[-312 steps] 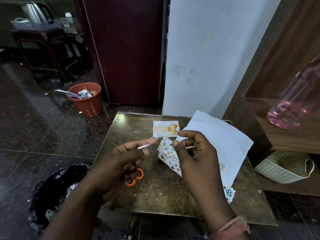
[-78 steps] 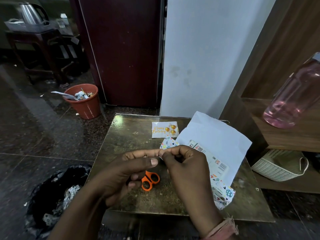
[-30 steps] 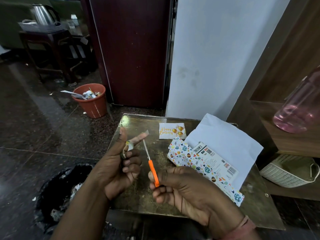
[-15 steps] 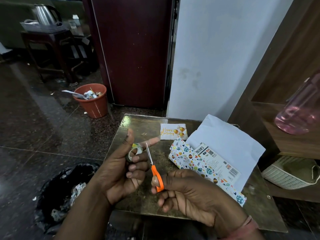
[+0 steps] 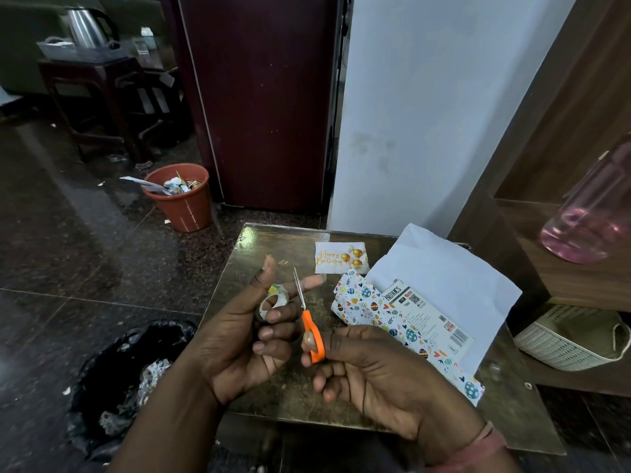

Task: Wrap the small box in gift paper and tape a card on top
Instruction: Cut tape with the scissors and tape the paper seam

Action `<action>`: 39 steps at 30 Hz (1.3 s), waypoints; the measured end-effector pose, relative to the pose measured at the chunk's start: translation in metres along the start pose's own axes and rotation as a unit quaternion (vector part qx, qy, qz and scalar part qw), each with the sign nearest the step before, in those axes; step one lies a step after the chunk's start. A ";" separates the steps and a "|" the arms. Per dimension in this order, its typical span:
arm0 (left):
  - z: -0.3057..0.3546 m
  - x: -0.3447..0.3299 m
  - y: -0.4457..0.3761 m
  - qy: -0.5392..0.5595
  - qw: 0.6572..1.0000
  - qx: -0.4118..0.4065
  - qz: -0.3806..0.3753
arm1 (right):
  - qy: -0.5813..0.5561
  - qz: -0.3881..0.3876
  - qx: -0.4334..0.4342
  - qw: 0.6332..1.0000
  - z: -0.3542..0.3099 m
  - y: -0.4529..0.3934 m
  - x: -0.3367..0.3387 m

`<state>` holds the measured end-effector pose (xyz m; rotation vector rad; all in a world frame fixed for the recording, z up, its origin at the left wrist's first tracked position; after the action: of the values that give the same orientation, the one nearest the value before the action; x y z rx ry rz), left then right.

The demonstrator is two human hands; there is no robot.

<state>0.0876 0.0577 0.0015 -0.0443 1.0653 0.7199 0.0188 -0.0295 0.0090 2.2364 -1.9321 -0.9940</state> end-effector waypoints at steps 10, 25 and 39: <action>0.010 0.008 0.001 -0.006 0.999 -0.024 0.021 | 0.047 -0.005 0.007 0.999 -0.003 0.003 0.004; 0.007 -0.011 0.004 -0.055 0.996 -0.058 -0.028 | 0.621 0.305 0.071 0.718 -0.012 0.005 0.008; -0.006 -0.011 0.008 -0.092 0.995 -0.005 -0.036 | 0.122 0.322 0.278 0.897 -0.047 0.022 0.029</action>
<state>0.0752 0.0560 0.0101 -0.0251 0.8795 0.6510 0.0228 -0.0782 0.0428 1.5353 -2.7643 -0.0717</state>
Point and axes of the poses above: each hand's wrist, its own y-axis away from the middle knuckle, its own x-axis out of the back of the hand, z = x × y, the point moved 8 cm from there along -y, towards the middle knuckle, and after that the axes turned 3 degrees about y, right-handed, at the moved point
